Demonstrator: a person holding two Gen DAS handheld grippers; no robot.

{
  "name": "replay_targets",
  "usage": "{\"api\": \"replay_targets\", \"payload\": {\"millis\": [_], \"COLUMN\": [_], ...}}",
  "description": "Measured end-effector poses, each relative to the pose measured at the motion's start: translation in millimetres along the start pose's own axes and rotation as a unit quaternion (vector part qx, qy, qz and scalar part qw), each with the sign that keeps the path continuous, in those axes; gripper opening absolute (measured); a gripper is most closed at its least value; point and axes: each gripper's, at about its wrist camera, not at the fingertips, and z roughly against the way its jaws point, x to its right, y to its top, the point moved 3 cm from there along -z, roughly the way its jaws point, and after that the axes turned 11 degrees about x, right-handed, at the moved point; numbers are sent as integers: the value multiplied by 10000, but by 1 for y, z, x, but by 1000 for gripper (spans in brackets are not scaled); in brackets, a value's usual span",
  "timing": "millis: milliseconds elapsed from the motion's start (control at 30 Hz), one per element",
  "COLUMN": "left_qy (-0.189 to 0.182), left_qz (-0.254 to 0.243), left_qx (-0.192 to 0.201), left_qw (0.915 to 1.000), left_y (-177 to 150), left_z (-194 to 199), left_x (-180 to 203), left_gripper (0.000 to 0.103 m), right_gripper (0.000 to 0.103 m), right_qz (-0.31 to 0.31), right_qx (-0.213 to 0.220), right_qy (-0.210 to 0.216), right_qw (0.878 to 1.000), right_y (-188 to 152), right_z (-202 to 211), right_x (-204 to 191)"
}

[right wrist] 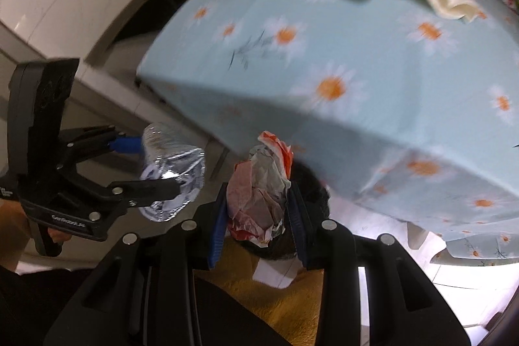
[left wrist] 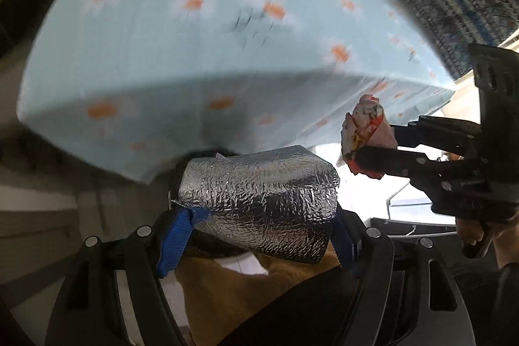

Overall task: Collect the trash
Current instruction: 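Lower both grippers over the black trash bin and release wrapper and foil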

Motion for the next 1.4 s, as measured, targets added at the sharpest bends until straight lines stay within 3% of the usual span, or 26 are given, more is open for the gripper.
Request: {"api": "replay_targets", "payload": {"millis": [200,667,800,900,1000,1400], "left_qy": [63,148,210,317,396,521], "left_qz": [301,738,769,809,868,894], "left_qx": [-229,-595,-669,-684,-721,-684], "left_qw": [9993,9954,9946,9939,9928,9923], "left_y": [-28,-56,-61,-62,-62,-57], "left_z": [-31,-89,-96,-100,-100,-95], "left_x": [-23,-53,-58,-63,-67,-71], "left_gripper": [73,73,74,76,84,87], "right_gripper": [37,37,38,50,55,55], "right_qz": [265,-93,-234,-399,-491,-565], "right_qx": [-406,-968,-1000,-1004,-985,-784], "right_qy": [-174,-379,-338,-281,-278,-362], "right_qw": [9987,9945,9941,9938,9935,9947], "right_y": [-23,-54,-63,-63,-60,-47], "right_z": [-40,-100,-103,-108,-107,-91], "right_x": [-8,17,24,28,28,32]}}
